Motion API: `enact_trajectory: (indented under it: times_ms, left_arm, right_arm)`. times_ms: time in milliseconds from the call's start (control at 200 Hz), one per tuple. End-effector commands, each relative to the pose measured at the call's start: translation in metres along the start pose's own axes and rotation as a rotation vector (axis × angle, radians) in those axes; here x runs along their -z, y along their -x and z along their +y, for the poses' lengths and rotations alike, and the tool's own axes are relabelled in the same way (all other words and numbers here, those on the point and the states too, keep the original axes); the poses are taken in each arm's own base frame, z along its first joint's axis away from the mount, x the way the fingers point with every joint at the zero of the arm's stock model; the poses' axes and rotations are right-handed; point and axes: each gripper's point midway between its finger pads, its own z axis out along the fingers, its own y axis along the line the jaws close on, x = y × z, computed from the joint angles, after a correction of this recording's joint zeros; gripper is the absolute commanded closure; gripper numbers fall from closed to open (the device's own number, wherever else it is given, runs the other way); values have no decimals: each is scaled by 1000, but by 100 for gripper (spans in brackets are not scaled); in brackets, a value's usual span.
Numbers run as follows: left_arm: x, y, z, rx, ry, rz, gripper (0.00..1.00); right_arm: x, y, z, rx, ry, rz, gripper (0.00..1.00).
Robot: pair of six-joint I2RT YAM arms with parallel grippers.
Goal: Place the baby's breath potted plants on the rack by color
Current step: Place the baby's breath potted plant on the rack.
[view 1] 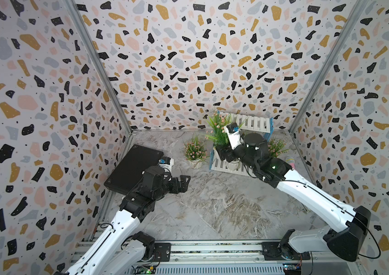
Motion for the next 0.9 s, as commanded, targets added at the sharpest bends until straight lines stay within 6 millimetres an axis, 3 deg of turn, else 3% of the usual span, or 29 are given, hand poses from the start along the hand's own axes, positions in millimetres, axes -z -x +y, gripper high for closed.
enact_trajectory:
  times_ms: [0, 150, 481, 706, 896]
  left_arm:
    - [4, 13, -6, -4, -22, -41, 0]
    - [1, 11, -10, 6, -47, -31, 0]
    - [2, 12, -19, -8, -82, -36, 1]
    - [2, 14, -26, -25, -93, -46, 1]
    - [2, 16, -29, -33, -94, -49, 1]
  right_arm:
    - [6, 39, -40, 29, -64, -27, 27]
    - [-10, 66, -92, 13, -143, -33, 28]
    - [-19, 75, -186, -44, -305, -68, 29]
    - [-19, 71, -228, -59, -385, -135, 29]
    - [-24, 61, -249, -63, -435, -138, 30]
